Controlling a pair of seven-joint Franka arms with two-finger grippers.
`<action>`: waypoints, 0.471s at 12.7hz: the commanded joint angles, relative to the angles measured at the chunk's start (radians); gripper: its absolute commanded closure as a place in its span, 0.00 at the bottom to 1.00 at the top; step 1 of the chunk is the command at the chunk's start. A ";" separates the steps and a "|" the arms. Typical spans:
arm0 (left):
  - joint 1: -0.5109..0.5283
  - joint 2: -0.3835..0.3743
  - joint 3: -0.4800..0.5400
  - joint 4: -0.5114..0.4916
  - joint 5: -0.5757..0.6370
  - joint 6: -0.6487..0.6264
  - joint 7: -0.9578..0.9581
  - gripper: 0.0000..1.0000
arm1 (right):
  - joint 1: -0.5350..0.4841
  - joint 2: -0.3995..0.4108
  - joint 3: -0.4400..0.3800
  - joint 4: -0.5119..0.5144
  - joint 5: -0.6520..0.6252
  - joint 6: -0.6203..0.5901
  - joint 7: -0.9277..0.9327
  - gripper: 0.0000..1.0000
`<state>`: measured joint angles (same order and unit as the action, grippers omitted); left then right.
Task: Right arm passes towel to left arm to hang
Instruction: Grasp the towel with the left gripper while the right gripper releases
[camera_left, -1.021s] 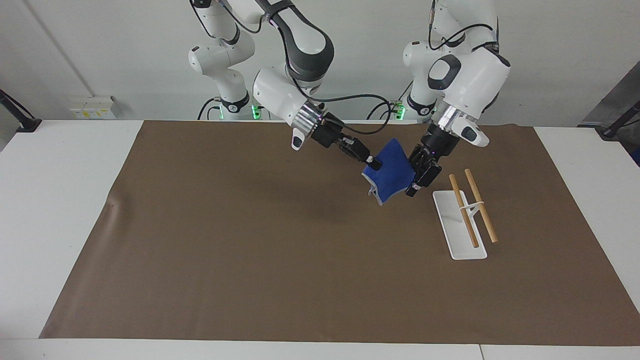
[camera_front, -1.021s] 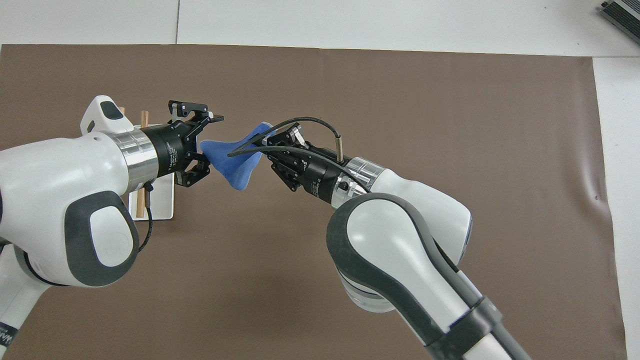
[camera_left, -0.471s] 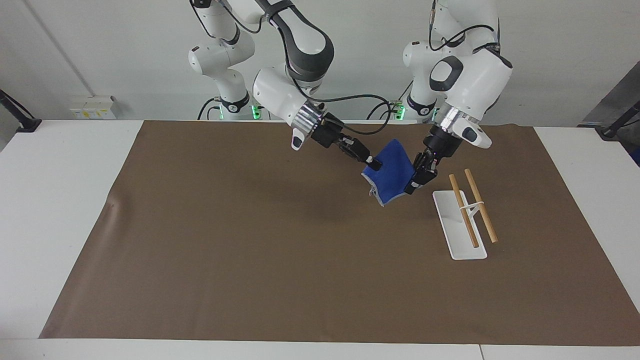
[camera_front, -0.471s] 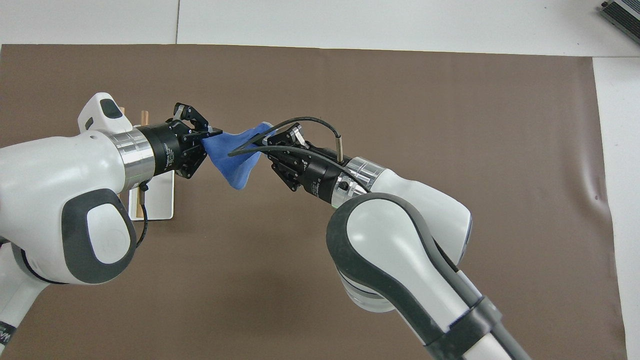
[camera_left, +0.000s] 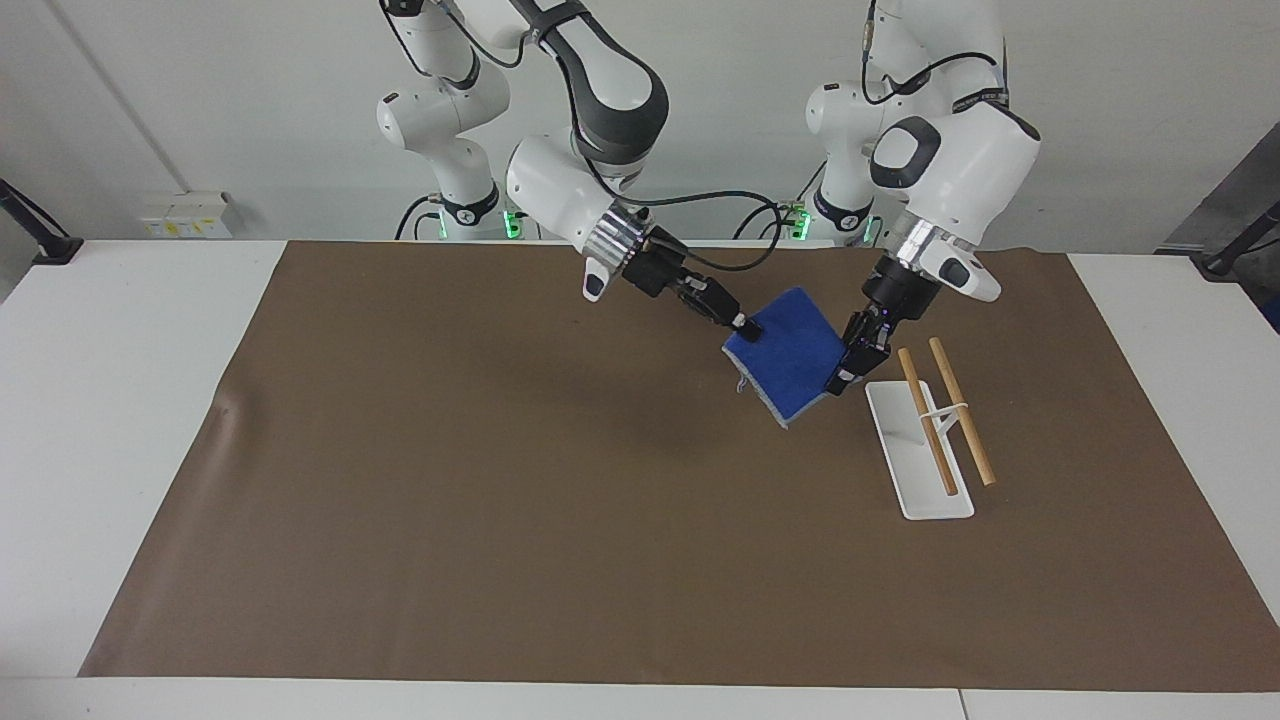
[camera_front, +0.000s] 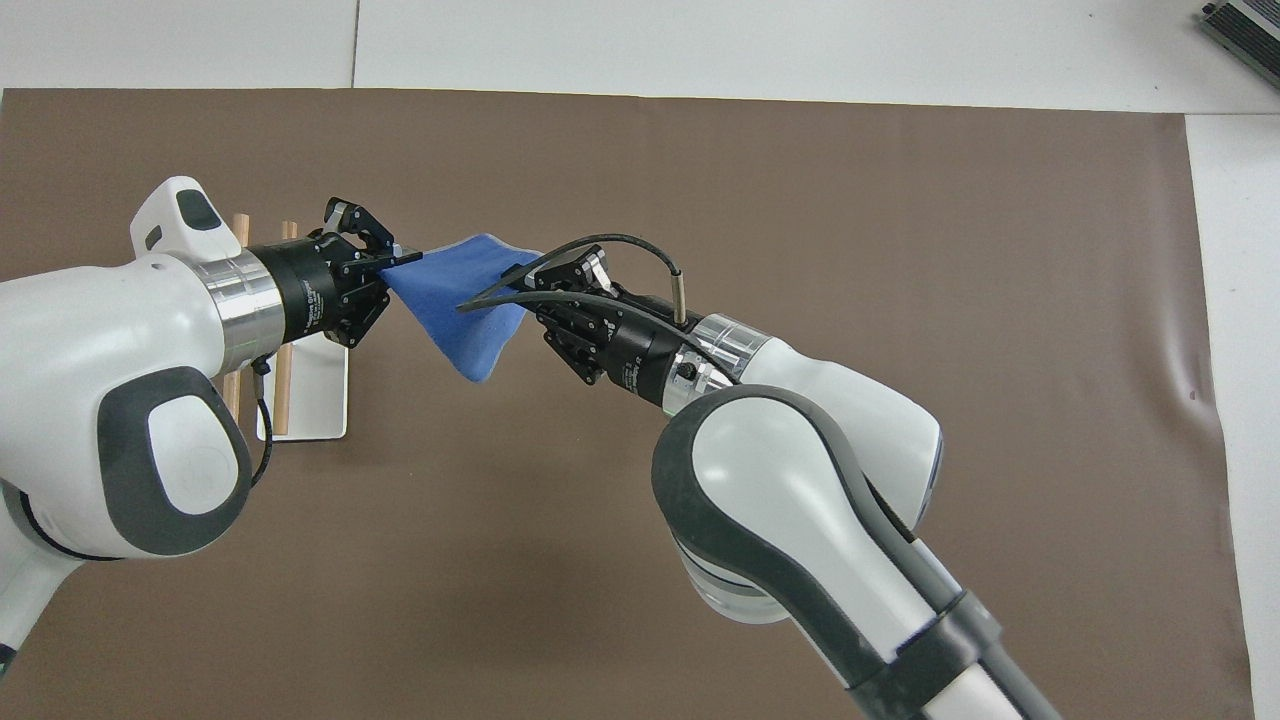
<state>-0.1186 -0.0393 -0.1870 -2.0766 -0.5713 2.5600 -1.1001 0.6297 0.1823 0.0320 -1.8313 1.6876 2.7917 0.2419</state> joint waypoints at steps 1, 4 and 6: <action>0.010 0.013 0.015 0.001 -0.019 0.040 0.031 1.00 | -0.004 0.006 0.009 0.000 0.004 0.075 -0.042 0.00; 0.030 0.024 0.036 0.006 -0.019 0.075 0.037 1.00 | -0.004 0.000 0.008 -0.066 -0.040 0.164 -0.237 0.00; 0.036 0.039 0.060 0.023 -0.019 0.091 0.055 1.00 | -0.018 -0.006 0.005 -0.127 -0.083 0.189 -0.376 0.00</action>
<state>-0.0940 -0.0196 -0.1383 -2.0734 -0.5713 2.6274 -1.0806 0.6291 0.1880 0.0318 -1.9009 1.6460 2.9573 -0.0273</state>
